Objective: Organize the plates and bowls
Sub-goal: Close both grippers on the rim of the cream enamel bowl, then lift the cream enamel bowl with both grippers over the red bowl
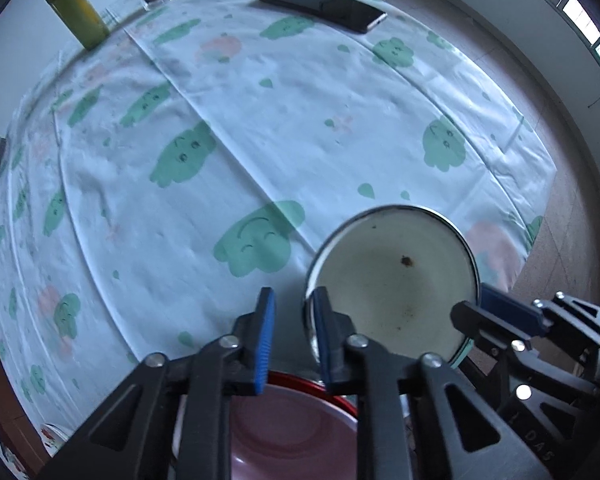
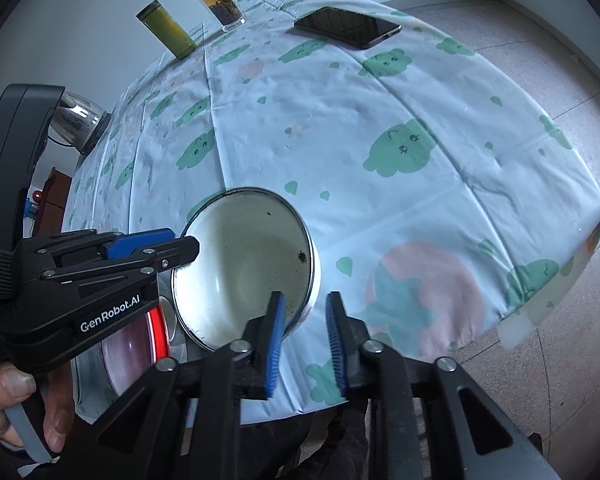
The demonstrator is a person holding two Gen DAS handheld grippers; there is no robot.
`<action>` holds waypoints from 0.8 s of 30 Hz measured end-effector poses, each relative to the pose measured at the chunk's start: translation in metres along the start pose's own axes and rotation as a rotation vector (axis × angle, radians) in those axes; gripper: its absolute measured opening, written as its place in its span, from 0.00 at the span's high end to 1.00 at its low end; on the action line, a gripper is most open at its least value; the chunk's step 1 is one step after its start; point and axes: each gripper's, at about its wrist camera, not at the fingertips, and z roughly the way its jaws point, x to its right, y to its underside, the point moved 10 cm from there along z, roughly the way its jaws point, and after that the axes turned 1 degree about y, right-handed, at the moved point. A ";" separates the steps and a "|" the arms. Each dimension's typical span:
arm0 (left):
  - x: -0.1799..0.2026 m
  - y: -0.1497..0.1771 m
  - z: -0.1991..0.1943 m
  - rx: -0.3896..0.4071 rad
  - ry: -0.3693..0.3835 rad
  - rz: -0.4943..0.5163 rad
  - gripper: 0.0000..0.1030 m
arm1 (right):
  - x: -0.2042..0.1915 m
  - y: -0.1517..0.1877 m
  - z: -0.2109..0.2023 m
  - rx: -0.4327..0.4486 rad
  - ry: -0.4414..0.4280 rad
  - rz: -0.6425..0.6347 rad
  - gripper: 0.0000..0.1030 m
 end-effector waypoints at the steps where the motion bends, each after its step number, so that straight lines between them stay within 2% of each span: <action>1: 0.001 0.000 0.001 -0.004 0.000 0.004 0.90 | -0.001 0.001 0.002 -0.005 -0.007 0.003 0.83; 3: 0.006 0.002 0.005 -0.018 0.010 0.011 0.93 | -0.003 0.001 0.002 -0.004 -0.018 0.008 0.86; 9: 0.006 0.003 -0.001 -0.014 0.017 0.002 0.93 | -0.007 -0.008 -0.012 0.028 -0.027 0.012 0.87; 24: -0.003 -0.010 -0.057 0.075 0.016 -0.030 0.93 | -0.028 -0.027 -0.054 0.081 -0.051 -0.036 0.87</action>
